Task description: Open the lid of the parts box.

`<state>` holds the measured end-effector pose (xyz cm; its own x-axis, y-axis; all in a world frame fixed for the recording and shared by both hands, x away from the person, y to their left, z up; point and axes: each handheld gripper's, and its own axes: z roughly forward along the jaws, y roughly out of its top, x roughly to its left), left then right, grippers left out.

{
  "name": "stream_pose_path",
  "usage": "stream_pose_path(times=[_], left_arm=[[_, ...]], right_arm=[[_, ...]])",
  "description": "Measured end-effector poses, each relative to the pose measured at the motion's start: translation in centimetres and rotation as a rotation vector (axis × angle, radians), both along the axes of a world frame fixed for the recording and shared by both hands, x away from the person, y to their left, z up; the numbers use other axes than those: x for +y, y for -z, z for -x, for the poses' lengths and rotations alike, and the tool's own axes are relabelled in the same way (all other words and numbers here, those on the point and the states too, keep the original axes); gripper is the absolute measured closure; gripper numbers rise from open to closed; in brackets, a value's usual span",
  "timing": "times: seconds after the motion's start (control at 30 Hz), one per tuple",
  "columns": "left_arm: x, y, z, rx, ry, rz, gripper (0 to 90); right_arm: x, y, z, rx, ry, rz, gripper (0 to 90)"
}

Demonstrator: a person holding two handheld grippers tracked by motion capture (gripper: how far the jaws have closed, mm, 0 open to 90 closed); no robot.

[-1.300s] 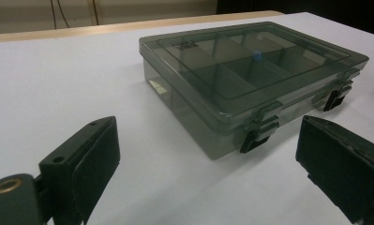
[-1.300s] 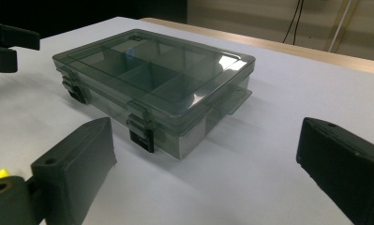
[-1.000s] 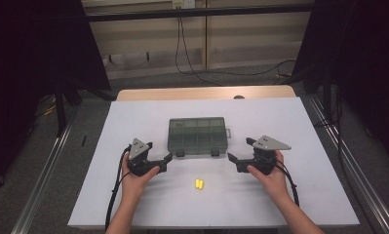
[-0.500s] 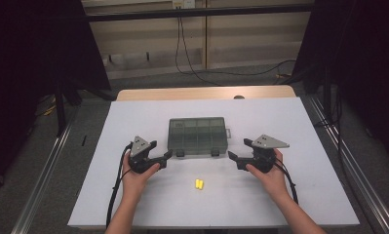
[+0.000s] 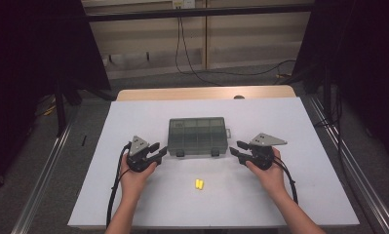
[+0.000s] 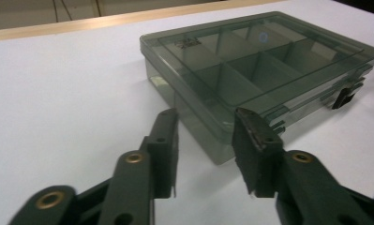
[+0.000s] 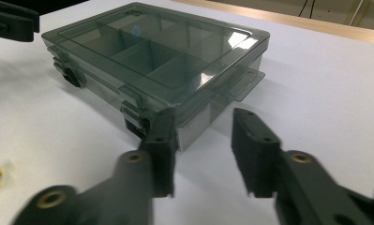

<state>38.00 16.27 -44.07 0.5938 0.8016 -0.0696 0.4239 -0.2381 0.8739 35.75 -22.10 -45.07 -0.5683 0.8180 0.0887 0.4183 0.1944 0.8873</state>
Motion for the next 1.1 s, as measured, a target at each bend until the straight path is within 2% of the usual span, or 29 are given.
stream_pose_path(times=[0.1,0.17,0.27,0.4,0.5,0.53,0.63,0.77,1.1], left_arm=[[0.0,0.1,0.0,0.013,-0.002,0.000,67.8],[0.0,0.2,-0.1,0.025,-0.021,-0.007,69.4],[0.1,0.3,0.0,0.044,0.001,-0.010,78.6],[-0.2,0.4,0.0,0.058,0.023,-0.019,86.5],[-0.2,0.4,0.0,0.065,0.025,-0.022,89.3],[-0.2,0.5,0.0,0.079,0.026,-0.021,89.7],[-0.2,0.6,-0.1,0.089,0.027,-0.044,90.0],[-0.4,0.7,-0.2,0.101,0.048,-0.020,90.0],[-0.7,0.8,-0.4,0.116,0.063,-0.015,90.0]], right_arm=[[-0.2,0.0,0.0,0.010,-0.001,-0.010,75.4],[-0.3,0.1,-0.1,0.025,0.002,-0.020,84.6],[-0.2,0.1,0.0,0.042,-0.012,0.007,89.7],[-0.1,0.3,0.0,0.071,-0.017,0.009,90.0],[0.0,0.5,-0.2,0.085,-0.027,0.008,90.0],[0.0,0.6,-0.3,0.091,-0.031,0.010,90.0],[0.3,0.7,-0.4,0.095,-0.044,0.029,90.0],[0.6,0.7,-0.5,0.094,-0.051,0.042,90.0],[1.1,0.8,-0.6,0.090,-0.075,0.048,90.0]])
